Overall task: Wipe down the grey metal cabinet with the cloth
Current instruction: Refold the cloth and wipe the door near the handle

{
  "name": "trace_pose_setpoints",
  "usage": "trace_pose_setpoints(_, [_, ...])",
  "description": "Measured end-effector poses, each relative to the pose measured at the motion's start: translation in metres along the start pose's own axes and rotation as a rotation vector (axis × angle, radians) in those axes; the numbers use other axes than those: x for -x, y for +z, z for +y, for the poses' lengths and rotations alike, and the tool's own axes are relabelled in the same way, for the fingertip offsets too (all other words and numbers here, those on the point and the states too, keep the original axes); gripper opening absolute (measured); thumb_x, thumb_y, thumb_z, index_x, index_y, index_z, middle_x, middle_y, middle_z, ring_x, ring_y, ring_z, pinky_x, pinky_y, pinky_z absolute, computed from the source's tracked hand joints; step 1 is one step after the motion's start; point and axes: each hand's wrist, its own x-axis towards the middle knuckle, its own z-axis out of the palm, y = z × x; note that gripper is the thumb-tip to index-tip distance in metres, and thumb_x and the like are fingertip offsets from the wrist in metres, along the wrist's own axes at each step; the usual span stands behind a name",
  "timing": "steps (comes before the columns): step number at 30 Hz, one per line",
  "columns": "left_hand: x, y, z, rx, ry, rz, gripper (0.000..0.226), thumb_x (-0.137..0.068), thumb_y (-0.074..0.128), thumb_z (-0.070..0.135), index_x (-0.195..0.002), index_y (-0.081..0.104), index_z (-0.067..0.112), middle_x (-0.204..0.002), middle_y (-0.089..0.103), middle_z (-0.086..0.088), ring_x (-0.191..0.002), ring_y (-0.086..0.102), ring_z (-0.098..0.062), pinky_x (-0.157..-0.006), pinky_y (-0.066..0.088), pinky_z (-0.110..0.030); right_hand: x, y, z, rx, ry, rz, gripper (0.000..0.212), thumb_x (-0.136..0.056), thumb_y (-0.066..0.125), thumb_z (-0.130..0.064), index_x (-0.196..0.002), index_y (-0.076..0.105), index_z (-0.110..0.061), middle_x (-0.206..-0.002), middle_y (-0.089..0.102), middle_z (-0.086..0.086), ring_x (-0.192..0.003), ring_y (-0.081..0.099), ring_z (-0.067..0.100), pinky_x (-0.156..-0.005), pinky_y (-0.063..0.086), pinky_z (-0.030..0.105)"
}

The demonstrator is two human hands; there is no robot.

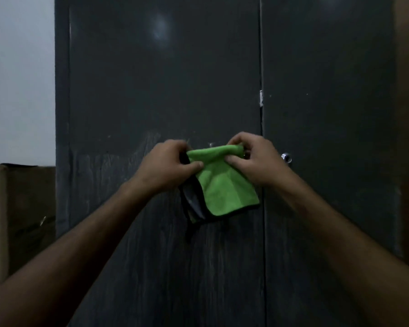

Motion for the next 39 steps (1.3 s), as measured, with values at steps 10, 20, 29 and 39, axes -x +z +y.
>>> trace_pose_setpoints(10, [0.013,0.128,0.007,-0.371,0.095,0.263,0.069,-0.111,0.029,0.046,-0.169,0.006,0.016,-0.176,-0.01,-0.016,-0.161,-0.016,-0.038,-0.131,-0.011,-0.052,-0.02,0.033,0.023,0.215,0.061,0.282,0.032,-0.078,0.075,-0.057,-0.1,0.063,-0.036,-0.102,0.049,-0.012,-0.102,0.043,0.015,-0.085,0.03,0.036])
trace_pose_setpoints(20, [-0.019,0.112,-0.024,-0.69,0.55,0.344,0.064,-0.109,0.035,0.045,-0.16,0.039,0.006,-0.172,0.026,-0.016,-0.161,0.019,-0.036,-0.128,0.014,-0.061,0.024,0.061,0.046,-0.05,-0.026,0.498,0.033,-0.098,0.047,-0.042,-0.115,0.066,-0.021,-0.113,0.059,-0.002,-0.101,0.052,0.019,-0.089,0.046,0.046])
trace_pose_setpoints(29, [-0.031,0.099,-0.029,-0.652,0.792,0.366,0.054,-0.089,0.063,0.037,-0.141,0.054,0.021,-0.136,0.048,-0.009,-0.117,0.045,-0.029,-0.095,0.033,-0.042,0.023,0.076,0.045,-0.064,-0.056,0.646,0.018,-0.102,0.054,-0.026,-0.106,0.068,-0.015,-0.107,0.059,0.001,-0.094,0.052,0.02,-0.081,0.047,0.048])
trace_pose_setpoints(39, [-0.053,0.077,-0.026,-0.624,0.77,0.294,0.062,-0.095,0.056,0.041,-0.153,0.052,0.02,-0.148,0.046,-0.011,-0.131,0.038,-0.034,-0.104,0.028,-0.047,0.019,0.088,0.046,-0.02,-0.039,0.664,0.022,-0.106,0.047,-0.026,-0.11,0.066,-0.016,-0.112,0.054,0.001,-0.1,0.048,0.018,-0.088,0.045,0.043])
